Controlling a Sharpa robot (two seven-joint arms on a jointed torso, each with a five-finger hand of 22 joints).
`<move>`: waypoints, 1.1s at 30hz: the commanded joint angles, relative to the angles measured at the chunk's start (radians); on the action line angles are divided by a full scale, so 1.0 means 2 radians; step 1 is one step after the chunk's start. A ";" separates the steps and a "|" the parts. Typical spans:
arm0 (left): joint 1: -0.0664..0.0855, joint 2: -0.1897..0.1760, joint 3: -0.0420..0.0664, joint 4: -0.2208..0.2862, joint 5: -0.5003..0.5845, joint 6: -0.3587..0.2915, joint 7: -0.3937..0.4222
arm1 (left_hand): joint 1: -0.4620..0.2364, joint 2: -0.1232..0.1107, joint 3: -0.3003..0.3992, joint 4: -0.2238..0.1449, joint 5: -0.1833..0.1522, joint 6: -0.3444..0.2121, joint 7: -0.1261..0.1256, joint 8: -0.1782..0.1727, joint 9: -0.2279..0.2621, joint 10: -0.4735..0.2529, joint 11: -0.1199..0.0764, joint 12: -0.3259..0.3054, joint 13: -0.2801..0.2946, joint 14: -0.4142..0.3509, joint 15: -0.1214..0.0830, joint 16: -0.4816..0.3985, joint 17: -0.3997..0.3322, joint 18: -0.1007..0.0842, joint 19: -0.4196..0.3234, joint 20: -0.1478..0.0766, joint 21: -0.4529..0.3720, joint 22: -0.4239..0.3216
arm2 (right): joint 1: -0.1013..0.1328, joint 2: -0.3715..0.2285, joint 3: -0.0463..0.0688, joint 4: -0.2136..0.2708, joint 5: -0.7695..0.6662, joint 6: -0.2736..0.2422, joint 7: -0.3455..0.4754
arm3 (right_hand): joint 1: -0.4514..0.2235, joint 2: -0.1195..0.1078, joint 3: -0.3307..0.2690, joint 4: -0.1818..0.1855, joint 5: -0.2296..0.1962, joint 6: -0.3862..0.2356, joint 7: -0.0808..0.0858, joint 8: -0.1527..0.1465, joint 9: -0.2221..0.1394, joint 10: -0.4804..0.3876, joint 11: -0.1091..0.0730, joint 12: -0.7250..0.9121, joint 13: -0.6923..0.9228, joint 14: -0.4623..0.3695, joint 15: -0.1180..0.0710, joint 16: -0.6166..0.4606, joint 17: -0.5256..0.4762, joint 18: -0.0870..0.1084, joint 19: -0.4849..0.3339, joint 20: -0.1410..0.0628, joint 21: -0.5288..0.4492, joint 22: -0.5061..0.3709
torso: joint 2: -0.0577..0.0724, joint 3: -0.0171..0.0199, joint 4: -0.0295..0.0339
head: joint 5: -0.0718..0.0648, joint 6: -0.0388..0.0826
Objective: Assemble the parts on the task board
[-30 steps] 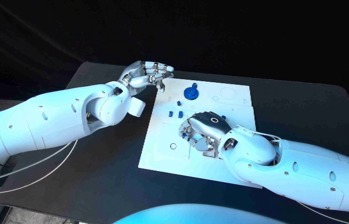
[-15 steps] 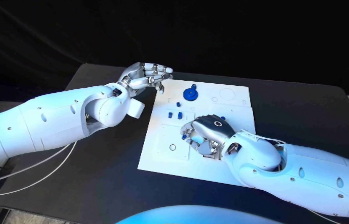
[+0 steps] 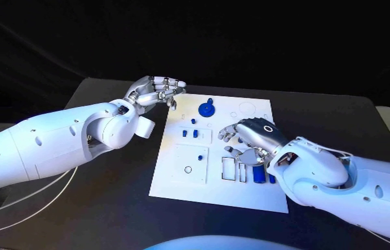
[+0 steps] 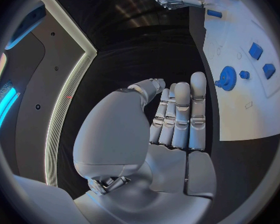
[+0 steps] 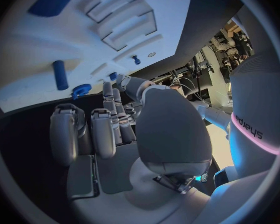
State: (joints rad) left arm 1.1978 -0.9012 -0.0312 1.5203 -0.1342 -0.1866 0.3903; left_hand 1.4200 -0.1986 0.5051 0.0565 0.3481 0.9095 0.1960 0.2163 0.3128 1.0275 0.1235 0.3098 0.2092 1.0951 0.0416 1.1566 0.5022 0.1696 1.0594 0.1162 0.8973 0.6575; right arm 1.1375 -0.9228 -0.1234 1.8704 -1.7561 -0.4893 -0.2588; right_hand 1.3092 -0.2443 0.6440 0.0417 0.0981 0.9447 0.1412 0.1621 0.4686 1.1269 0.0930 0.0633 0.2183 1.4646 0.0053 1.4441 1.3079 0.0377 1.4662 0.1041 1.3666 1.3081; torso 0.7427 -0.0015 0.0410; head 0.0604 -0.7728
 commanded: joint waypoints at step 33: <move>0.000 -0.003 -0.001 0.003 0.002 0.015 0.003 | -0.006 0.000 -0.001 -0.003 0.002 -0.002 -0.001 -0.003 -0.001 -0.005 -0.001 0.005 0.002 -0.005 0.000 0.002 -0.001 0.007 0.001 0.004 -0.003 -0.001 | 0.028 -0.013 -0.001 -0.052 0.031 0.101 0.025 | 0.040 0.022 -0.086 0.053 0.011 0.001 0.004 -0.020 -0.015 -0.014 0.001 0.028 -0.046 0.028 0.005 -0.005 0.029 0.016 0.000 0.001 -0.068 0.046 | 0.001 -0.0006 0.0011 | -0.021 0.008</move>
State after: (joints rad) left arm 1.1977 -0.9075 -0.0343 1.5225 -0.1342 -0.1739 0.3900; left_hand 1.4200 -0.1985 0.5051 0.0565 0.3481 0.9095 0.1959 0.2163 0.3128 1.0275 0.1234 0.3137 0.2113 1.0951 0.0416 1.1566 0.5015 0.1696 1.0594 0.1162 0.8973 0.6576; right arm 1.1953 -0.9522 -0.1238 1.7686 -1.6818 -0.3019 -0.2075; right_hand 1.3823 -0.2055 0.4681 0.1492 0.1182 0.9402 0.1496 0.1156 0.4383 1.0932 0.0950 0.1152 0.1266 1.4649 0.0197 1.4281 1.3076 0.0693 1.4613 0.1057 1.2261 1.3077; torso 0.7443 -0.0030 0.0443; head 0.0185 -0.7539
